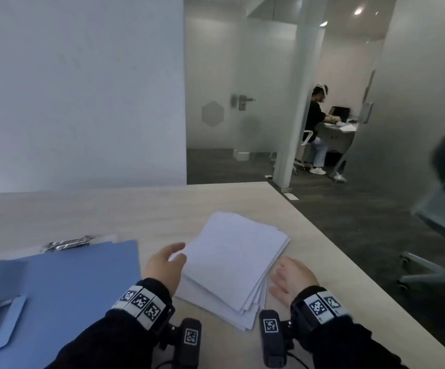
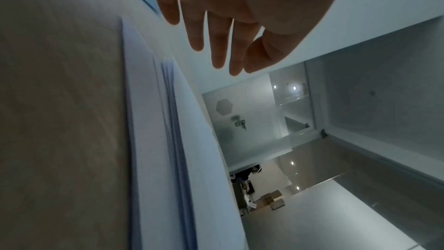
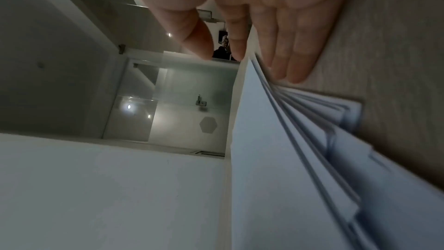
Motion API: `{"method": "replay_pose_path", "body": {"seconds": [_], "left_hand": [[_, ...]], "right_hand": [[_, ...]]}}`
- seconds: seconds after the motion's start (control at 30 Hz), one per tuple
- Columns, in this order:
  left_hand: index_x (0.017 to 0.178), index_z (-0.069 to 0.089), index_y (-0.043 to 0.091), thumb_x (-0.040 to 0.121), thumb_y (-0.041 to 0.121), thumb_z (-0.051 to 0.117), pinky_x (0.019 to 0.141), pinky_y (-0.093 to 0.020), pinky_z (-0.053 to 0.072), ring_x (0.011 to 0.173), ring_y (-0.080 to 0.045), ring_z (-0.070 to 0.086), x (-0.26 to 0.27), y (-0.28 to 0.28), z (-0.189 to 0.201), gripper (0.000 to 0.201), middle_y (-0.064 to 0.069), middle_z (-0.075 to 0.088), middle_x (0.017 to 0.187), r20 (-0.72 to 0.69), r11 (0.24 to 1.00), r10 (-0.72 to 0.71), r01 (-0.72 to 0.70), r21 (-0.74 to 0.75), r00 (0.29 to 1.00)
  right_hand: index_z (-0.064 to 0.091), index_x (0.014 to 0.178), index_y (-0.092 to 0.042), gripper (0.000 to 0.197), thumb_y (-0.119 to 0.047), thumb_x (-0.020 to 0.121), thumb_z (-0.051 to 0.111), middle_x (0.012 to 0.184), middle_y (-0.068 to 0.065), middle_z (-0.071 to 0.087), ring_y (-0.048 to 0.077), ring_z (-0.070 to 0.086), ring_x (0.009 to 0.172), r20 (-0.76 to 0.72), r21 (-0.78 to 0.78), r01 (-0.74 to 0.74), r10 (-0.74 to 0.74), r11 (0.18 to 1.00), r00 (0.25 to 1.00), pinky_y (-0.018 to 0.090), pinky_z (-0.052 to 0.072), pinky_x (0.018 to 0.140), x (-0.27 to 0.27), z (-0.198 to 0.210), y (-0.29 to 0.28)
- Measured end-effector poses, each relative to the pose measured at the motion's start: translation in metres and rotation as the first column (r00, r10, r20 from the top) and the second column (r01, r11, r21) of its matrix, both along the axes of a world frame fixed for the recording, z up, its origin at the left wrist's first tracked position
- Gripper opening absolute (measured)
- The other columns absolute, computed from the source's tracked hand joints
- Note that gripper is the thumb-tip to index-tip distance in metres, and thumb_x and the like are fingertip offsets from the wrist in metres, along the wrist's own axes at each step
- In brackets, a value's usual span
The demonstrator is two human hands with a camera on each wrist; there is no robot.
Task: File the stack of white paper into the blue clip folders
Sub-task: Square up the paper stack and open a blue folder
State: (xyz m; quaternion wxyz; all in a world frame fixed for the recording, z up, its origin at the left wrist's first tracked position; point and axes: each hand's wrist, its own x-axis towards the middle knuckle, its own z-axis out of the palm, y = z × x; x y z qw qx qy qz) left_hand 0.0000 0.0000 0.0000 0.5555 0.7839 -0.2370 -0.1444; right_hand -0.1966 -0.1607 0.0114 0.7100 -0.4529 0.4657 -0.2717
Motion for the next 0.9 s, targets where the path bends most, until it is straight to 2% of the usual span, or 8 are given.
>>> {"method": "replay_pose_path", "body": {"seconds": [0.07,0.1,0.17,0.37,0.53,0.6,0.7,0.9], "left_hand": [[0.136,0.052,0.024,0.091,0.019,0.050,0.093,-0.027,0.046,0.114,-0.014,0.057,0.008,-0.013,-0.007,0.045,0.001,0.055,0.136,0.019,0.996,-0.014,0.012,0.085,1.000],[0.141,0.046,0.023,0.091,0.020,0.048,0.109,-0.034,0.036,0.134,-0.018,0.043,0.013,-0.019,-0.013,0.050,0.002,0.043,0.149,0.043,0.987,-0.040,0.033,0.156,0.998],[0.148,0.034,0.020,0.090,0.024,0.047,0.120,-0.040,0.019,0.149,-0.019,0.016,0.020,-0.030,-0.021,0.059,0.005,0.024,0.159,0.045,0.951,-0.089,0.072,0.301,0.995],[0.147,0.028,0.022,0.088,0.035,0.041,0.119,-0.048,0.006,0.149,-0.022,0.005,0.016,-0.042,-0.033,0.062,0.007,0.018,0.160,0.129,0.796,-0.259,0.136,0.590,0.957],[0.128,0.049,0.037,0.082,0.037,0.054,0.121,-0.041,0.010,0.135,-0.011,0.038,0.011,-0.031,-0.038,0.047,0.010,0.037,0.148,0.220,0.890,-0.166,0.050,0.453,0.961],[0.136,0.043,0.035,0.081,0.038,0.055,0.121,-0.041,0.010,0.140,-0.012,0.031,0.010,-0.029,-0.038,0.056,0.009,0.029,0.153,0.235,0.885,-0.183,0.055,0.462,0.955],[0.150,0.023,0.029,0.084,0.039,0.049,0.121,-0.044,0.000,0.150,-0.016,0.002,0.008,-0.031,-0.036,0.071,0.007,0.014,0.162,0.207,0.819,-0.270,0.111,0.562,0.940],[0.136,0.042,0.033,0.085,0.035,0.051,0.121,-0.042,0.007,0.140,-0.010,0.032,0.005,-0.025,-0.034,0.051,0.009,0.044,0.145,0.202,0.897,-0.187,0.084,0.433,0.961]], "right_hand": [[0.049,0.128,-0.009,0.037,-0.021,0.094,0.052,0.141,0.019,0.048,0.035,0.058,0.116,0.013,0.039,0.015,-0.015,0.999,1.000,0.050,0.052,0.094,0.001,-0.003,-0.009],[0.049,0.125,-0.008,0.035,-0.023,0.093,0.051,0.140,0.019,0.050,0.033,0.060,0.112,0.041,0.057,0.016,-0.019,0.998,0.999,0.049,0.054,0.091,0.001,-0.006,-0.013],[0.046,0.128,-0.004,0.039,-0.022,0.094,0.049,0.134,0.022,0.055,0.034,0.063,0.107,0.071,0.098,0.030,-0.037,0.995,0.997,0.047,0.056,0.083,0.000,-0.014,-0.019],[0.050,0.118,0.000,0.034,-0.019,0.091,0.049,0.102,0.020,0.067,0.037,0.065,0.100,0.060,0.159,0.054,-0.064,0.986,0.996,0.046,0.056,0.077,0.001,-0.024,-0.031],[0.059,0.092,-0.005,0.016,-0.019,0.089,0.051,0.092,0.012,0.070,0.026,0.068,0.082,0.038,0.133,0.012,-0.017,0.991,0.999,0.036,0.052,0.063,0.003,-0.021,-0.032],[0.060,0.089,-0.006,0.015,-0.018,0.091,0.051,0.088,0.010,0.069,0.024,0.067,0.079,0.041,0.120,0.006,-0.011,0.993,0.999,0.035,0.051,0.061,0.003,-0.021,-0.032],[0.061,0.090,-0.005,0.016,-0.017,0.091,0.051,0.088,0.010,0.070,0.024,0.067,0.078,0.029,0.102,0.015,-0.018,0.995,0.999,0.034,0.050,0.059,0.003,-0.023,-0.031],[0.064,0.105,-0.001,0.026,-0.020,0.093,0.050,0.101,0.018,0.073,0.032,0.068,0.083,0.012,0.081,0.016,-0.017,0.997,1.000,0.037,0.054,0.065,0.000,-0.025,-0.028]]}}
